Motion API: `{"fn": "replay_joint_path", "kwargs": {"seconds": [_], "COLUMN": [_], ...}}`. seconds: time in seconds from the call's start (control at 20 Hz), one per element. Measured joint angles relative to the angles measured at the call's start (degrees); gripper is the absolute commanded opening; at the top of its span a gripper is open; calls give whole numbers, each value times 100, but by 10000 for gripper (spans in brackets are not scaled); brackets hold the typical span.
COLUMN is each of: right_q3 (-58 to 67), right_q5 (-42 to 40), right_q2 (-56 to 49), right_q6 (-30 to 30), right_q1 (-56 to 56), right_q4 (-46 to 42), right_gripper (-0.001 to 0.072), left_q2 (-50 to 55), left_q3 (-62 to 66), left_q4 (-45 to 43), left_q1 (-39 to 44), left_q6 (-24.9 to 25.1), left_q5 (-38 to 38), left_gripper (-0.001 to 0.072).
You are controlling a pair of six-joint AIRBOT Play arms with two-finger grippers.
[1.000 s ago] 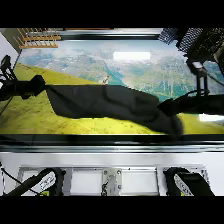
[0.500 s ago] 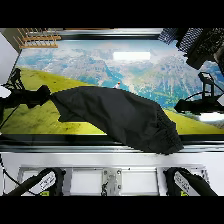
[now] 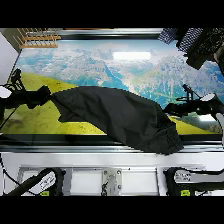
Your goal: Fold the clothes and pants, and hang the long-sleeved shirts on hangers.
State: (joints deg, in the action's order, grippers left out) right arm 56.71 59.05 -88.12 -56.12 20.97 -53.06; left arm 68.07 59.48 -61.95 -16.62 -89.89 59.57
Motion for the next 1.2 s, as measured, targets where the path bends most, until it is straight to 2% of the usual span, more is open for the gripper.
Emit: {"fn": "replay_joint_path", "kwargs": {"seconds": [0.1, 0.15, 0.25, 0.3, 0.45, 0.6, 0.9, 1.2], "right_q3": [48, 61, 74, 76, 155, 544, 1902, 2334], "right_q5": [-44, -63, -170, -210, -229, -229, -404, -898], "right_q2": [-181, -238, -319, -352, -258, 262, 2046, 3847], "right_q6": [190, 245, 328, 352, 372, 210, -358, -533], "right_q1": [-149, -219, -361, -415, -487, -446, 72, 590], "right_q4": [306, 426, 507, 485, 623, 540, 219, 140], "right_gripper": [503, 473, 84, 17, 17, 17, 17, 16], "left_q2": [0, 0, 0, 0, 0, -15, -643, -1919], "left_q3": [0, 0, 0, 0, 15, 361, 2033, 2977], "left_q4": [2, 2, 4, 4, 7, -92, -260, -299], "left_q1": [0, 0, 0, 0, 0, -9, -22, -22], "left_q6": [0, 2, 2, 2, 7, 22, 46, 175], "left_q5": [-4, -7, -9, -11, -44, -63, -127, -170], "left_gripper": [4, 4, 4, 3, 3, 3, 4, 3]}}
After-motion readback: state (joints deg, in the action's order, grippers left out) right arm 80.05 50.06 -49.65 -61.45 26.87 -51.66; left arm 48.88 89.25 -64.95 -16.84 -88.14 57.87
